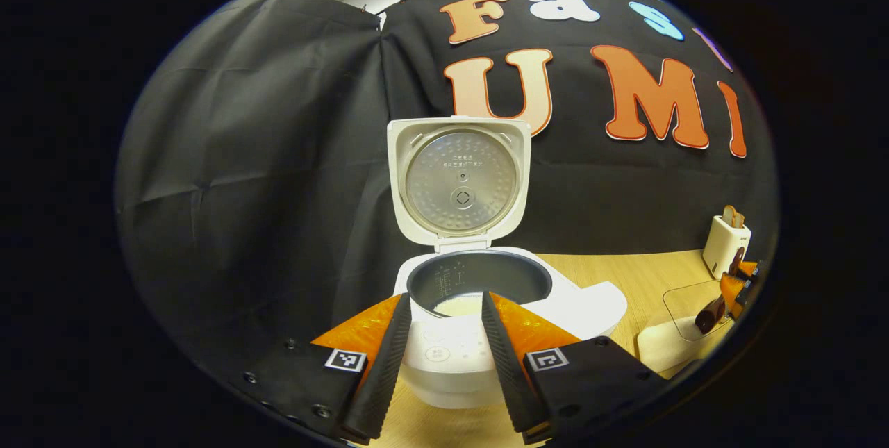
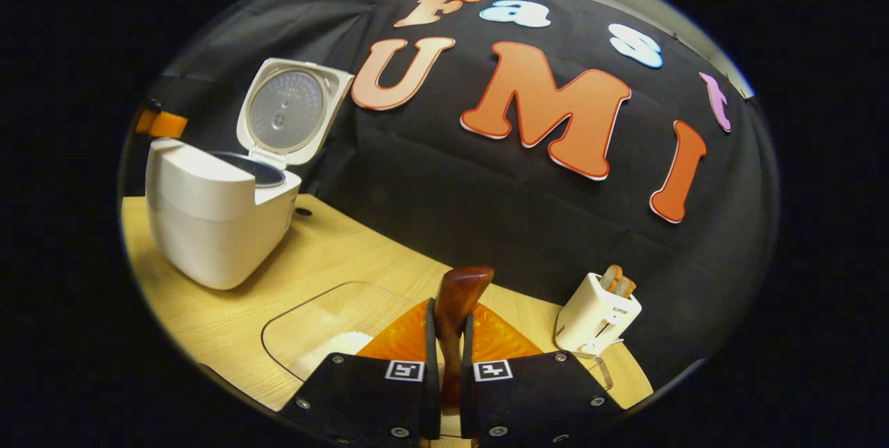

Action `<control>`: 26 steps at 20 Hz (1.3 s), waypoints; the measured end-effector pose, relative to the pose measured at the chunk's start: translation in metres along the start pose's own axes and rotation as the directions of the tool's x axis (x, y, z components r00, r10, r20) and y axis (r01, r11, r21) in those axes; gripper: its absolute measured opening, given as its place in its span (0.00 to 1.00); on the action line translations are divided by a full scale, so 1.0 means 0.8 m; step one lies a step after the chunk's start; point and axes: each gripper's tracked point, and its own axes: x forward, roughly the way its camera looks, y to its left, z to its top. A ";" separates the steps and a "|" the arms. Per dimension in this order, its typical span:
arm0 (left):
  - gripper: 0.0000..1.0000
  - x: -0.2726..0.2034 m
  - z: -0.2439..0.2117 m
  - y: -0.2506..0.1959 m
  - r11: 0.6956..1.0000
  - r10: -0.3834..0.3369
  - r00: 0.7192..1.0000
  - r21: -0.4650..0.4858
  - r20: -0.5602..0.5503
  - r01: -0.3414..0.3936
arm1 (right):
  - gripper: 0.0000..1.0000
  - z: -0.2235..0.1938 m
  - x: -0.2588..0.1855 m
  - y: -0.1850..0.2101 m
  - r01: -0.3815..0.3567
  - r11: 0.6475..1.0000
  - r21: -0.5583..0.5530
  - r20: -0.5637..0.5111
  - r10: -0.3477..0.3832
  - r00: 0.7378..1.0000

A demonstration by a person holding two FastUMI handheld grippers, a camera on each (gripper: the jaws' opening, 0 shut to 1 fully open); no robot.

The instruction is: Close the left gripper, press the button to open the rice cooker; take a wooden spoon from the chopstick holder with the right hand, scoop a spoonful of rice and pour it into the rice cooker, then put the wooden spoon back into the chopstick holder.

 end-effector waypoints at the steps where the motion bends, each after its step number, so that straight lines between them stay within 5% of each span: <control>1: 0.67 0.001 -0.003 0.001 1.000 0.001 1.000 -0.007 -0.008 -0.001 | 0.12 -0.002 0.000 0.006 -0.017 0.999 0.033 -0.007 0.017 1.000; 9: 0.69 0.005 -0.013 0.005 0.999 -0.006 1.000 -0.044 -0.019 0.005 | 0.12 0.000 -0.001 0.029 -0.080 0.971 0.226 -0.020 0.087 0.996; 14: 0.67 0.003 -0.013 0.005 0.998 -0.014 1.000 -0.057 -0.013 0.013 | 0.11 0.004 0.002 0.028 -0.091 0.920 0.381 -0.027 0.110 0.994; 17: 0.67 0.001 -0.013 0.008 0.998 -0.013 1.000 -0.066 -0.005 0.012 | 0.11 0.004 0.006 0.018 -0.072 0.843 0.533 -0.037 0.108 0.993; 19: 0.67 0.001 -0.013 0.010 0.997 -0.010 1.000 -0.072 -0.007 0.010 | 0.12 0.004 0.006 0.024 -0.091 0.759 0.645 -0.031 0.145 0.989; 26: 0.67 -0.007 -0.008 0.011 0.997 -0.015 1.000 -0.073 0.008 0.015 | 0.12 0.004 0.013 0.029 -0.057 0.590 0.805 -0.037 0.146 0.989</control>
